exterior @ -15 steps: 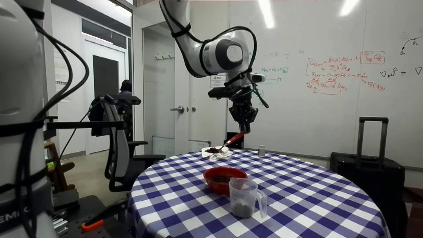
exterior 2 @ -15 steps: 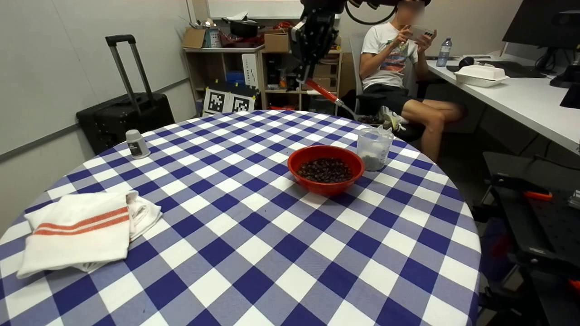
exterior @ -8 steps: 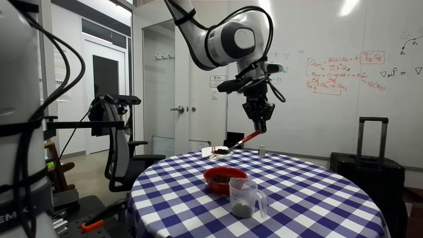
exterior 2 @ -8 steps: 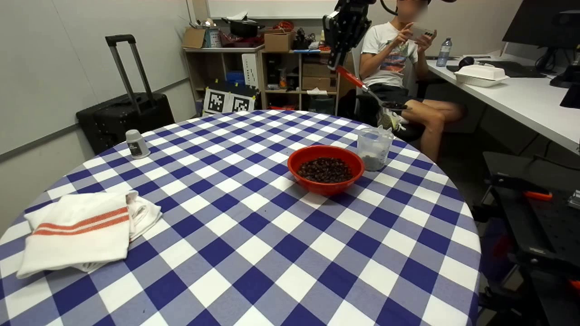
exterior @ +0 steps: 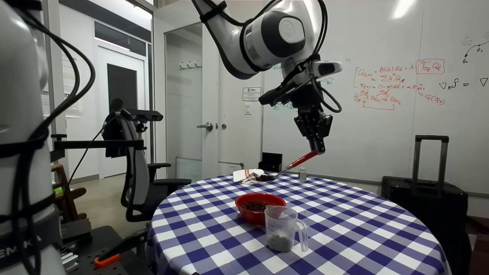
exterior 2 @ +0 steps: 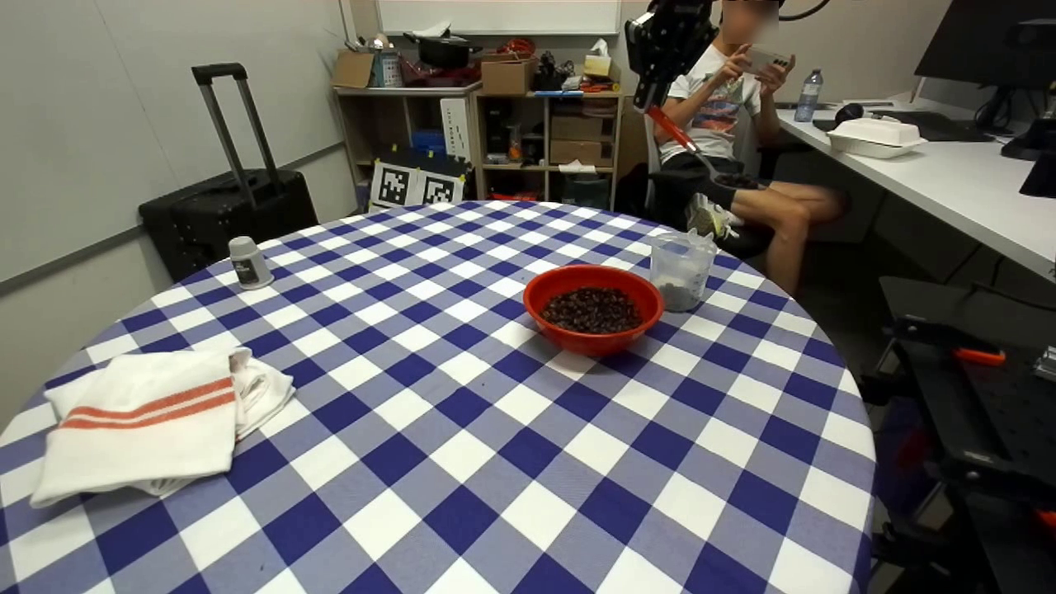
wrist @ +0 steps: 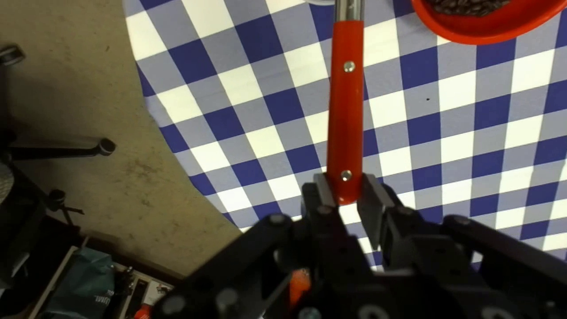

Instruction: Transfer a spoonful of contents from orange bowl into the transparent jar

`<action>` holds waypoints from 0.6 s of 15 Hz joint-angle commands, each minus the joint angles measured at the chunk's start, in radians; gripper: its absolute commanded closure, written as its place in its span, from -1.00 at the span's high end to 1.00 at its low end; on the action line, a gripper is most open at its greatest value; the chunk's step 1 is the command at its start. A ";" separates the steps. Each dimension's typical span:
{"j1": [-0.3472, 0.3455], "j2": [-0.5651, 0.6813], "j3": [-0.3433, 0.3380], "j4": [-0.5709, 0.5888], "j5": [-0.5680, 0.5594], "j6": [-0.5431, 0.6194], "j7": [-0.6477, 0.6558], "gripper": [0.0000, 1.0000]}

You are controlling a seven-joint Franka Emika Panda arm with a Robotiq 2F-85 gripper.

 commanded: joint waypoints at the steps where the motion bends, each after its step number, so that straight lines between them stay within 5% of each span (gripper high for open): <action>1: -0.023 -0.033 0.004 -0.025 -0.144 0.023 0.155 -0.90; 9: -0.045 -0.042 0.011 -0.014 -0.383 0.009 0.378 -0.90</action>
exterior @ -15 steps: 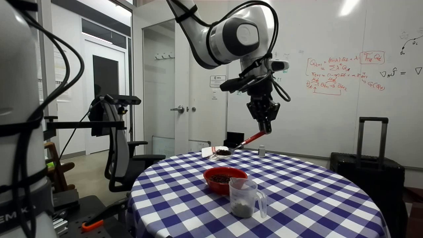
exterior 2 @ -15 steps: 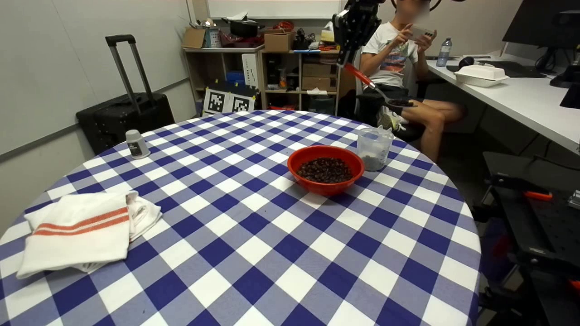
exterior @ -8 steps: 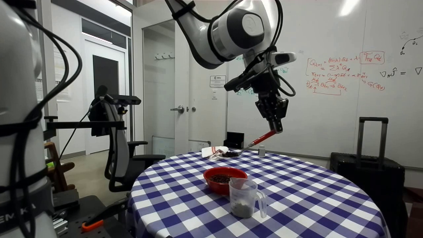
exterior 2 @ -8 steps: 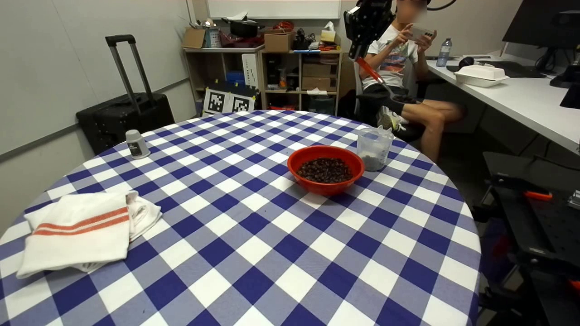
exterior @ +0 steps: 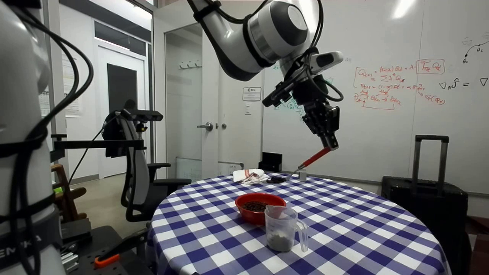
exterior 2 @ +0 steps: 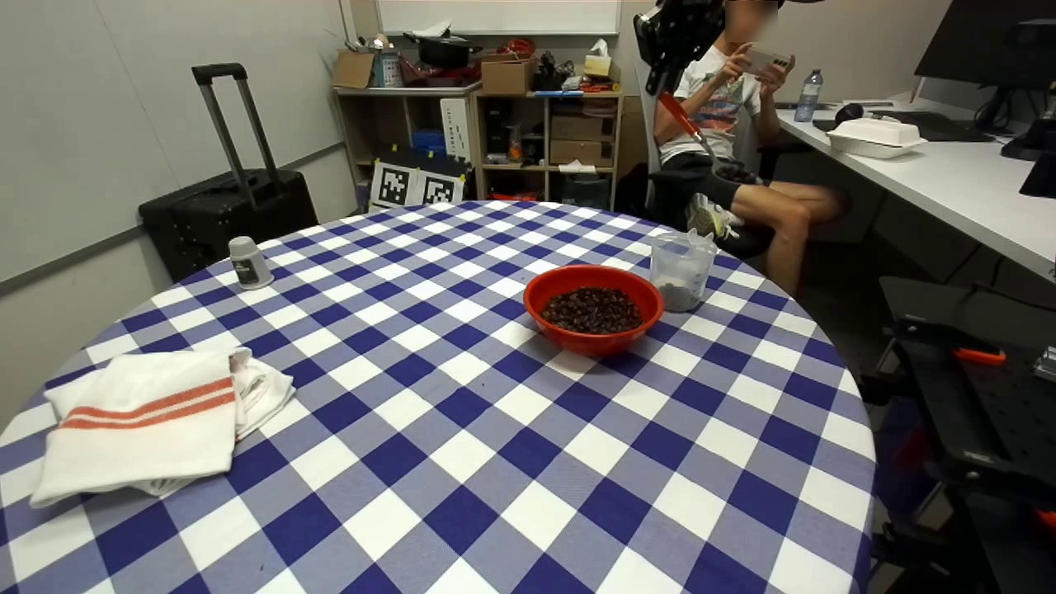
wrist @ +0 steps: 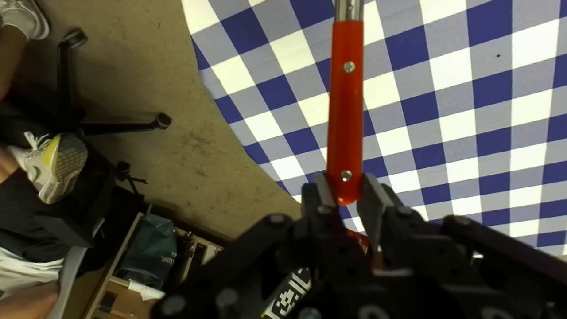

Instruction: Transfer a spoonful of contents from orange bowl into the transparent jar

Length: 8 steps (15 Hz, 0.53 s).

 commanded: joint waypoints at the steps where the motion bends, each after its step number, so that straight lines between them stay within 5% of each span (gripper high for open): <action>1: -0.008 -0.019 0.013 -0.011 -0.069 0.008 0.070 -0.90; 5: -0.004 -0.020 0.012 -0.019 -0.056 0.018 0.054 -0.90; 8: 0.047 0.073 0.070 0.053 -0.070 0.003 0.162 -0.90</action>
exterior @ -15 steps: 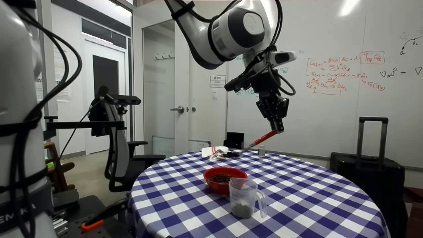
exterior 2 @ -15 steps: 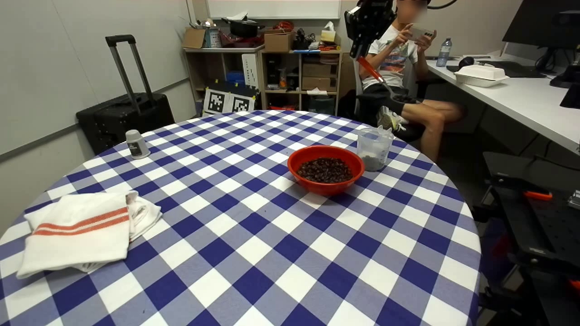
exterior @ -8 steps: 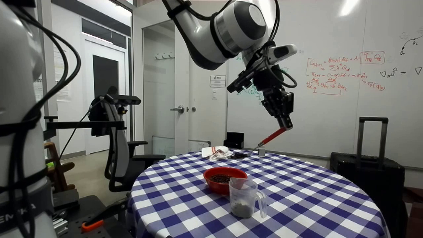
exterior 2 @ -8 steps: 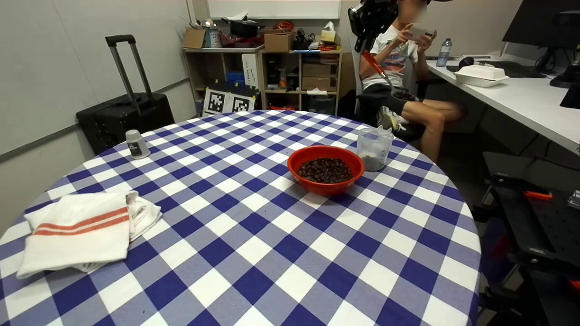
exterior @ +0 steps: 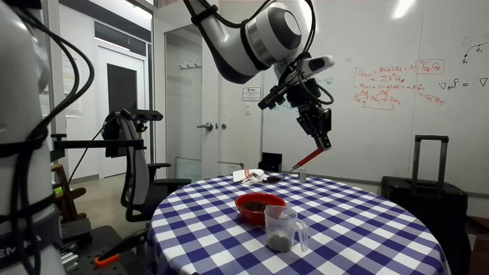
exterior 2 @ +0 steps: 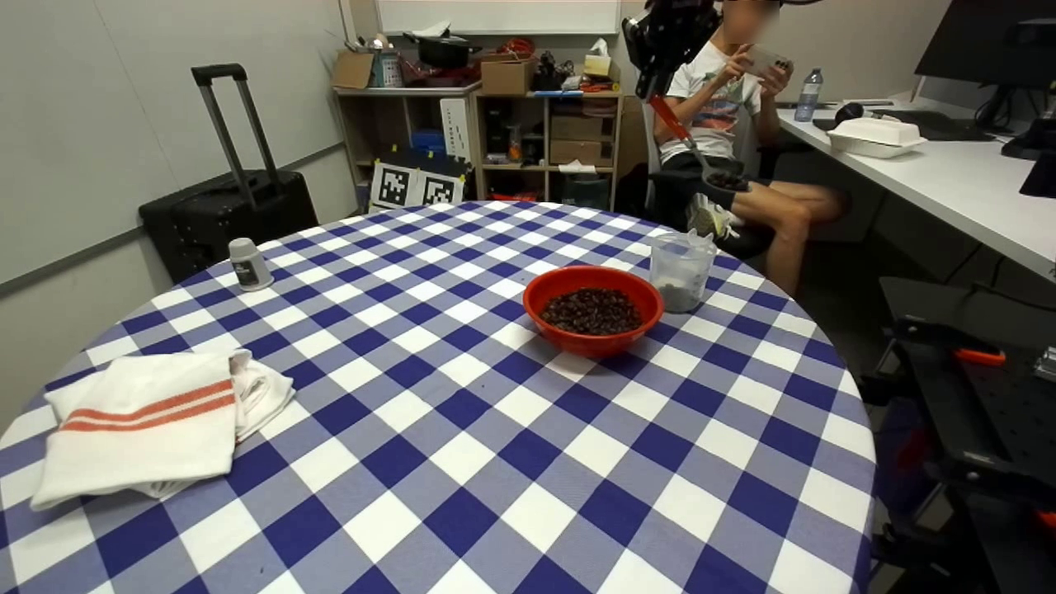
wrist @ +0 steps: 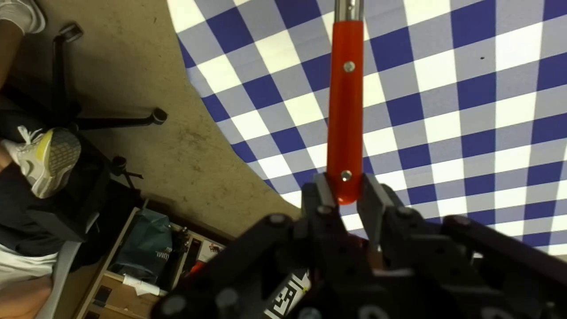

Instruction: Transfer a spoonful of contents from orange bowl into the transparent jar

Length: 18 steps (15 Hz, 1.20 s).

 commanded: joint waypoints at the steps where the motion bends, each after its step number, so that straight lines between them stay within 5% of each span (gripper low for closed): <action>1: 0.051 0.073 0.046 0.055 -0.019 0.005 0.104 -0.90; 7: 0.142 0.148 0.062 0.111 0.022 0.004 0.105 -0.90; 13: 0.196 0.238 0.091 0.179 0.215 0.001 -0.068 -0.90; 18: 0.228 0.317 0.073 0.275 0.257 -0.017 -0.116 -0.90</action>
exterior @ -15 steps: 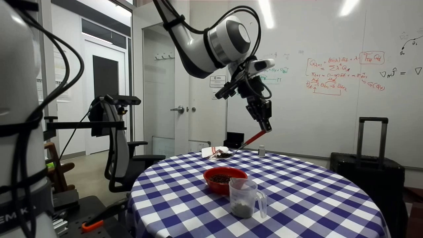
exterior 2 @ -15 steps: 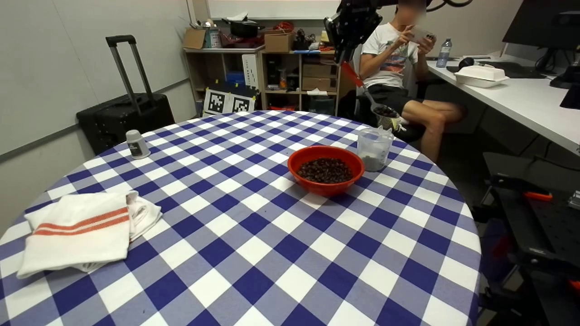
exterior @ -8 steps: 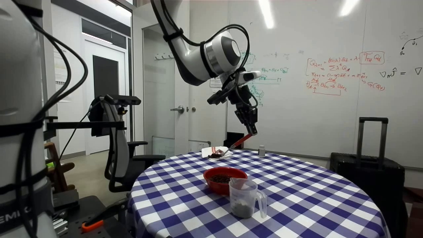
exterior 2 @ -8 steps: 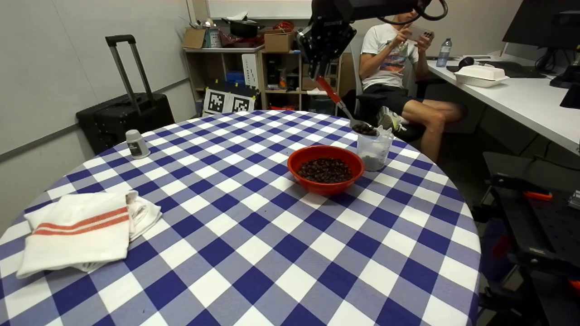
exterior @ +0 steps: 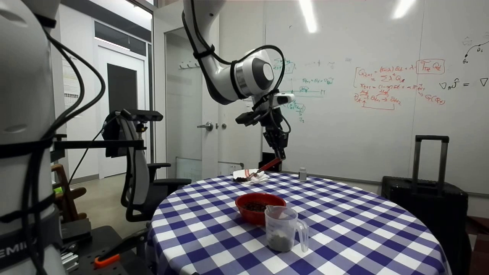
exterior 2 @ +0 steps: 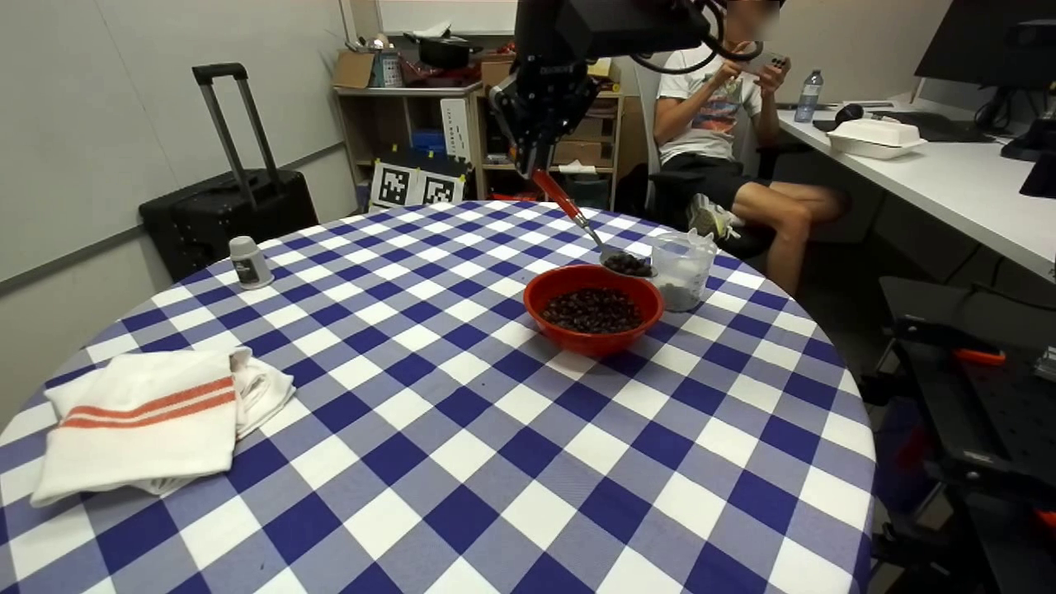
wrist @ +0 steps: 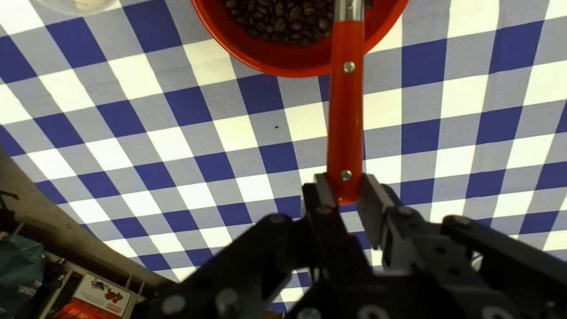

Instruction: Transfer a spoonful of contents from orange bowl into the transparent jar

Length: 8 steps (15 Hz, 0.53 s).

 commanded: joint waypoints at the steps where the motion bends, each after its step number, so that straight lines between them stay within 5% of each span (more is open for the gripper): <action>1: 0.025 0.068 -0.023 0.091 0.052 -0.021 -0.072 -0.90; 8: 0.076 0.104 -0.115 0.164 -0.010 -0.026 -0.043 -0.90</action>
